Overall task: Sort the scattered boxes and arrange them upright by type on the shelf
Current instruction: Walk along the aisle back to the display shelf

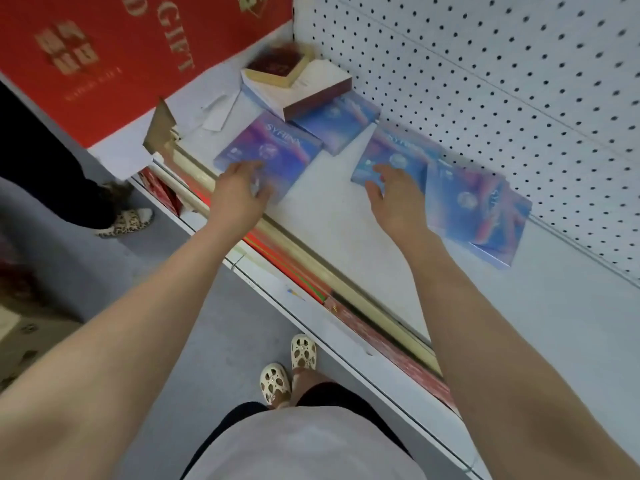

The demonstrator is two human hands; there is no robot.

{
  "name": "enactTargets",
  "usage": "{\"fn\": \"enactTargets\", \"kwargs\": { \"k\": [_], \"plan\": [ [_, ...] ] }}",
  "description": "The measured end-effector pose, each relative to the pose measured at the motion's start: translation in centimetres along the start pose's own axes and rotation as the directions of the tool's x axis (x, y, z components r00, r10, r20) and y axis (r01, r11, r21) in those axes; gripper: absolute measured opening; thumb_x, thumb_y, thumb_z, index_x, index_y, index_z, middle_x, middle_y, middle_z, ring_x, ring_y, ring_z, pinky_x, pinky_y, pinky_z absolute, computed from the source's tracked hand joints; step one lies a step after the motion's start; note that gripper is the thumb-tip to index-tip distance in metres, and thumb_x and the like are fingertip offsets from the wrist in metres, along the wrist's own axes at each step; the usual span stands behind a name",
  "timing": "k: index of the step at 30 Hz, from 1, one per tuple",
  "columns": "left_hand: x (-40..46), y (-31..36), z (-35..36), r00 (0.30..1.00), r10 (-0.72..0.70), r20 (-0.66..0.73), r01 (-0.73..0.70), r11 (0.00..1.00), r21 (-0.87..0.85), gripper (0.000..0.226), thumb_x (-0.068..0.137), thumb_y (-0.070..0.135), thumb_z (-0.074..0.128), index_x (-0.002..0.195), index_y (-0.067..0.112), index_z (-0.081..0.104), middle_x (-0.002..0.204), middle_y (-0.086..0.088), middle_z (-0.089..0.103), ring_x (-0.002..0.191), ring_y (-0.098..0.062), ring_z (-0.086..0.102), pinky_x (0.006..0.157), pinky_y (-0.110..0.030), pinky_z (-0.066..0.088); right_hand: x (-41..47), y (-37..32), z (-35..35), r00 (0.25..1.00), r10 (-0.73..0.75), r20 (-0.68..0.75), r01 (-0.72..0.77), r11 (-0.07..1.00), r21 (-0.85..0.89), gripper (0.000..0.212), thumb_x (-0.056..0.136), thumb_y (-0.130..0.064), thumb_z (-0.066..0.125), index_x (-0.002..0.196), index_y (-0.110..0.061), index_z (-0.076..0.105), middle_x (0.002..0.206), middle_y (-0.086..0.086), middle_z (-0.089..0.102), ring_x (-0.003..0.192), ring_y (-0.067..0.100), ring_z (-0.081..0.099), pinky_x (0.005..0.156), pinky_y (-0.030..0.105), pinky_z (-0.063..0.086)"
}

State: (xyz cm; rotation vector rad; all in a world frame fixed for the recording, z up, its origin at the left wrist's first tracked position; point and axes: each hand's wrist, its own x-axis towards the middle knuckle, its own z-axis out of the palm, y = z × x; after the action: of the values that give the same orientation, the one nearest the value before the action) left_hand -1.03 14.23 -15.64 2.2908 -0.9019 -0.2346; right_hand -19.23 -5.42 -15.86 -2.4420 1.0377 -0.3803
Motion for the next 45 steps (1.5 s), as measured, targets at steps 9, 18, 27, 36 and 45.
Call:
{"fn": "enactTargets", "kwargs": {
  "k": [9, 18, 27, 36, 45],
  "plan": [
    [7.0, -3.3, 0.6, 0.976, -0.167, 0.137, 0.116, 0.94, 0.32, 0.09, 0.081, 0.053, 0.069, 0.147, 0.005, 0.031, 0.143, -0.021, 0.039, 0.133, -0.037, 0.036, 0.113, -0.044, 0.029, 7.7, -2.1, 3.0, 0.997, 0.038, 0.064, -0.035, 0.998, -0.043, 0.046, 0.101, -0.026, 0.049, 0.142, -0.006, 0.045, 0.132, 0.02, 0.056, 0.12, 0.038, 0.053, 0.097, 0.043, 0.041],
    [10.6, -4.9, 0.7, 0.971, -0.071, 0.226, -0.008, 0.944, 0.33, 0.101, 0.072, 0.066, 0.069, 0.145, 0.009, 0.03, 0.137, -0.014, 0.046, 0.126, -0.033, 0.044, 0.107, -0.045, 0.038, 19.1, -9.2, 4.7, 0.971, -0.234, -0.056, 0.222, 0.962, -0.16, 0.051, 0.098, -0.034, 0.046, 0.145, -0.015, 0.047, 0.147, 0.017, 0.047, 0.134, 0.04, 0.041, 0.108, 0.047, 0.034],
    [13.0, -4.2, -0.1, 0.989, 0.086, 0.123, -0.096, 0.993, 0.075, 0.084, 0.091, 0.047, 0.059, 0.153, 0.007, 0.018, 0.159, -0.013, 0.023, 0.147, -0.026, 0.019, 0.118, -0.036, 0.021, 18.9, -10.3, 8.1, 0.971, -0.186, 0.15, 0.227, 0.915, -0.334, 0.056, 0.101, -0.054, 0.034, 0.154, -0.038, 0.025, 0.159, 0.0, 0.034, 0.149, 0.034, 0.021, 0.12, 0.053, 0.009],
    [18.2, -1.2, 1.7, 0.977, 0.161, 0.142, -0.158, 0.987, -0.035, 0.071, 0.093, 0.056, 0.043, 0.149, 0.015, 0.029, 0.153, -0.016, 0.03, 0.142, -0.031, 0.027, 0.114, -0.042, 0.031, 11.2, -5.6, 6.1, 0.986, -0.145, 0.083, 0.157, 0.973, -0.168, 0.052, 0.101, -0.045, 0.041, 0.15, -0.032, 0.036, 0.153, 0.002, 0.043, 0.143, 0.031, 0.034, 0.113, 0.05, 0.027],
    [16.0, 0.0, 2.6, 0.907, 0.328, 0.265, -0.304, 0.944, -0.13, 0.045, 0.089, 0.025, 0.065, 0.133, 0.027, 0.057, 0.132, -0.006, 0.046, 0.116, -0.023, 0.047, 0.102, -0.039, 0.042, 12.1, -6.5, 3.2, 0.923, 0.38, -0.056, -0.358, 0.903, 0.24, 0.079, 0.088, -0.053, 0.064, 0.149, -0.018, 0.029, 0.122, 0.005, 0.065, 0.113, 0.029, 0.059, 0.087, 0.037, 0.047]
  ]
}}
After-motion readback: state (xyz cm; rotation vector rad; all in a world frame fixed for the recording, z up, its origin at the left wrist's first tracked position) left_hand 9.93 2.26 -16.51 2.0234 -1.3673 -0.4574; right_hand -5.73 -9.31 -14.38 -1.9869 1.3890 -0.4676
